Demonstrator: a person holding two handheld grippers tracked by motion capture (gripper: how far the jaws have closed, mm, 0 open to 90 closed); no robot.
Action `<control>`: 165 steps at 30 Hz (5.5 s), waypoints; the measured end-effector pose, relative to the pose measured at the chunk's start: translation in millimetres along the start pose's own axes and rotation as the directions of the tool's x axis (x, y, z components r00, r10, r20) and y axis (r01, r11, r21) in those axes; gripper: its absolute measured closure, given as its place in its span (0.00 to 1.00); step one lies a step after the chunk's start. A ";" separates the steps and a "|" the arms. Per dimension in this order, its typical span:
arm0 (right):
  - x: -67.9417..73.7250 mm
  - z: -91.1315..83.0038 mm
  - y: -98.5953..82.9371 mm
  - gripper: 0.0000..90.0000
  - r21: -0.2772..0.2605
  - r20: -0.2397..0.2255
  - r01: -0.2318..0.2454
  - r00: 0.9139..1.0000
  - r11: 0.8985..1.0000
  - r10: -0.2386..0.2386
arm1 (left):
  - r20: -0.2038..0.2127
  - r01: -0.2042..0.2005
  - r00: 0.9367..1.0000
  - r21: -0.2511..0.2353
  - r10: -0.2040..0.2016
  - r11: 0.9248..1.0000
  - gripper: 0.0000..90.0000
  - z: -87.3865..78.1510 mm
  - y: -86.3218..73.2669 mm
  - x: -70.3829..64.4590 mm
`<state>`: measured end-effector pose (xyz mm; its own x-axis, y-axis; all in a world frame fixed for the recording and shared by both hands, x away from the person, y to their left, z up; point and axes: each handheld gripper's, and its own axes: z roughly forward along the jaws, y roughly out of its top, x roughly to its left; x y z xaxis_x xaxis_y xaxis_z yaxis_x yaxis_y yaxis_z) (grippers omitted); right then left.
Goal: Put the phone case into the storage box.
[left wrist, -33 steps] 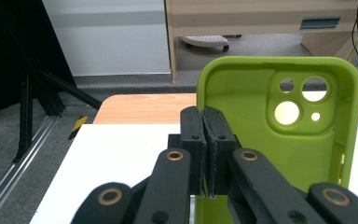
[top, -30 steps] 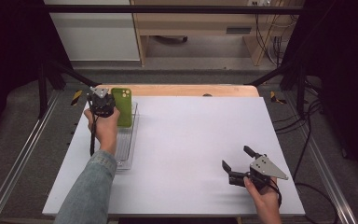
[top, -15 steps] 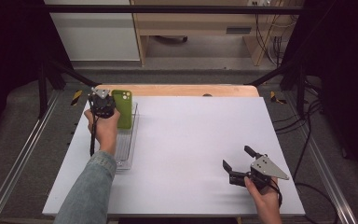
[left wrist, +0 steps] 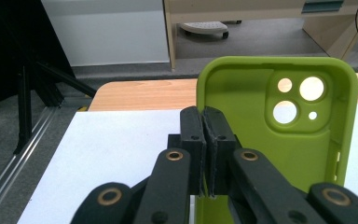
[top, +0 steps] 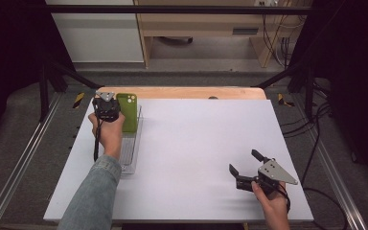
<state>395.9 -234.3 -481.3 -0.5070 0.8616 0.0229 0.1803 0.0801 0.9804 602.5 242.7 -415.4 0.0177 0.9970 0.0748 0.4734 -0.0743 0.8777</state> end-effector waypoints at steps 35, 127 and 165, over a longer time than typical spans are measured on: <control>-0.1 0.4 -0.4 0.04 0.003 -0.004 -0.003 1.000 1.000 0.003 | -0.018 0.026 0.999 -0.074 -0.028 0.997 0.70 0.7 4.2 -6.8; 0.9 1.3 -0.3 0.04 0.026 -0.004 0.011 1.000 1.000 -0.011 | 0.475 -0.134 0.846 -0.246 0.240 0.960 0.08 -74.2 -9.5 -109.2; -0.8 -1.1 4.8 0.05 0.132 -0.062 -0.072 0.995 0.989 0.081 | 0.604 -0.025 0.762 -0.334 0.235 0.942 0.02 -153.0 -48.3 -100.9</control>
<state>396.2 -235.2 -476.5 -0.5424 0.8323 0.1142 0.3257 0.0830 0.9418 443.2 142.6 -392.9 0.6567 0.7538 -0.0230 0.1514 -0.1019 0.9832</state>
